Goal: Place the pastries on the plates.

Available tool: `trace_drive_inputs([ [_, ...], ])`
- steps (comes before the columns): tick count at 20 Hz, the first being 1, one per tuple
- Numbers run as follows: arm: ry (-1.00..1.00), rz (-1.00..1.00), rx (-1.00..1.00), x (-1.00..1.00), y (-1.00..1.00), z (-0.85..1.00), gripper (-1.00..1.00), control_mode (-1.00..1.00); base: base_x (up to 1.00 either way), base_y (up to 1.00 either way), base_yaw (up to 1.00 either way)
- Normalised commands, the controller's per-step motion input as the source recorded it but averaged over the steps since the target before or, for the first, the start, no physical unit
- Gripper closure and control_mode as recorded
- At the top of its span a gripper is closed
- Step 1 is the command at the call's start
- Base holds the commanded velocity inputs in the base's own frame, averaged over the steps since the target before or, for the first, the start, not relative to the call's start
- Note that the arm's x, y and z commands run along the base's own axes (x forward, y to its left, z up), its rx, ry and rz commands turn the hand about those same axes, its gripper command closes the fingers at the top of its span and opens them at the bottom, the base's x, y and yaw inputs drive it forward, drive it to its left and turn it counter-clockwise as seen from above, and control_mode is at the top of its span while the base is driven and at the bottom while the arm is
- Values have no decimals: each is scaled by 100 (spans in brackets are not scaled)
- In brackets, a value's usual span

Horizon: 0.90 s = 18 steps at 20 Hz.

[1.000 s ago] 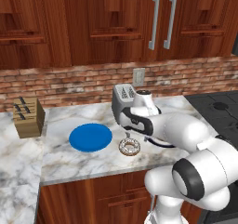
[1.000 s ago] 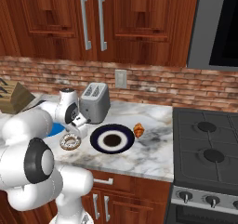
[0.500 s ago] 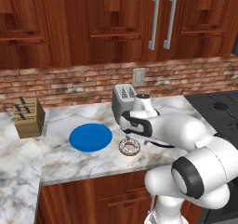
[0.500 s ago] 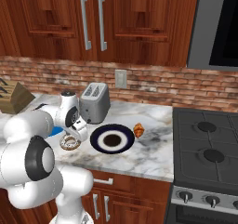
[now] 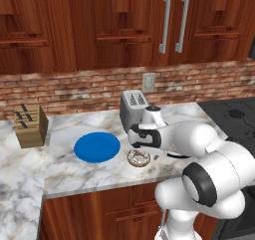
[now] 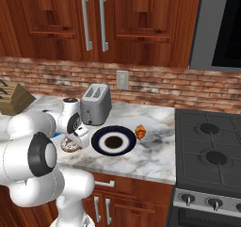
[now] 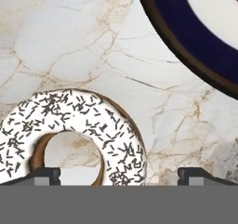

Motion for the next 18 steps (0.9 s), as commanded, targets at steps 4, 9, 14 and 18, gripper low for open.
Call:
trace_drive_inputs([
  [4,0,0,0,-8,0,-22,-100,-100,0,0,0],
  [9,0,0,0,0,0,-15,-100,-100,0,0,0],
  [14,0,0,1,0,0,-12,-100,-100,0,0,0],
  [18,0,0,0,0,0,-4,100,-100,0,0,0],
])
